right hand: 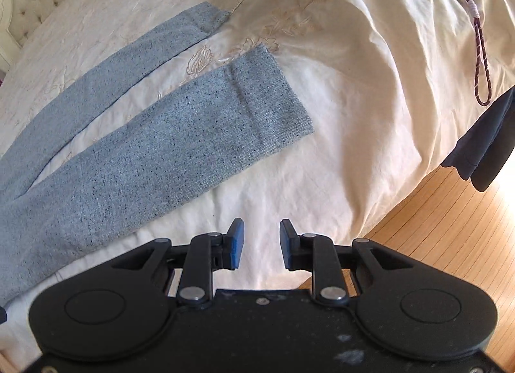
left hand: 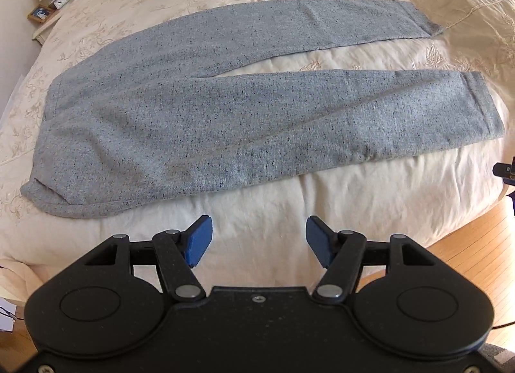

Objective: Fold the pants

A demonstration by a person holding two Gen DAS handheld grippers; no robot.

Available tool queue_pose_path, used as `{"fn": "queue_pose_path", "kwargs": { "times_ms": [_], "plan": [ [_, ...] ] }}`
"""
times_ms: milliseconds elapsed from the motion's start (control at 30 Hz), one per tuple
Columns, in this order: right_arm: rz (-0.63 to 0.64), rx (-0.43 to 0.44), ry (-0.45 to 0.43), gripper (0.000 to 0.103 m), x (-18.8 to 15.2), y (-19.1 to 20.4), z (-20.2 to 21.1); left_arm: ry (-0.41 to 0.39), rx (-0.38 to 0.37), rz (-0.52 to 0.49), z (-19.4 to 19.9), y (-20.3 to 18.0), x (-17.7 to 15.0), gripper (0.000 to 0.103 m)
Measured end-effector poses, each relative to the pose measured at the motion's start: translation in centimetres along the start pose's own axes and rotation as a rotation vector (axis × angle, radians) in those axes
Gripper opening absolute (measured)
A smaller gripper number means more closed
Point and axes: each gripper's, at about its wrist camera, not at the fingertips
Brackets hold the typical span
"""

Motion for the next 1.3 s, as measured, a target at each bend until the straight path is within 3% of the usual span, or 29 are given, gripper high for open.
{"fn": "queue_pose_path", "kwargs": {
  "times_ms": [167,400,700,800,1000,1167,1300],
  "plan": [
    [-0.026,-0.017,-0.008,0.024,0.5,-0.3,-1.0,-0.014,0.011,-0.015,0.6,0.1,-0.2,0.068],
    [-0.033,-0.041,0.075,0.024,4.4,0.2,-4.7,-0.001,0.034,0.083,0.2,0.4,1.5,0.068],
    [-0.014,0.089,-0.029,0.028,12.4,2.2,-3.6,0.009,0.047,0.119,-0.2,-1.7,3.6,0.068],
    [-0.045,0.119,-0.019,0.028,14.0,1.6,-3.5,0.022,0.040,0.126,-0.6,-2.3,4.1,0.068],
    [-0.079,0.172,0.026,0.031,12.7,-1.2,-2.3,0.059,0.043,0.131,-1.5,-3.5,4.4,0.068],
    [-0.062,0.125,0.075,0.031,11.1,-2.4,-3.8,0.056,0.058,0.128,-1.6,-4.3,4.9,0.068],
    [-0.116,0.154,0.112,0.031,10.2,-3.3,-4.9,0.057,0.069,0.127,-1.7,-4.7,5.0,0.068]
  ]
}}
Point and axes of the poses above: each gripper's, at about its wrist camera, not at the fingertips, and z roughly against the way its jaws point, y to its left, x to its top, and after that the axes turned 9 degrees about y, right-handed
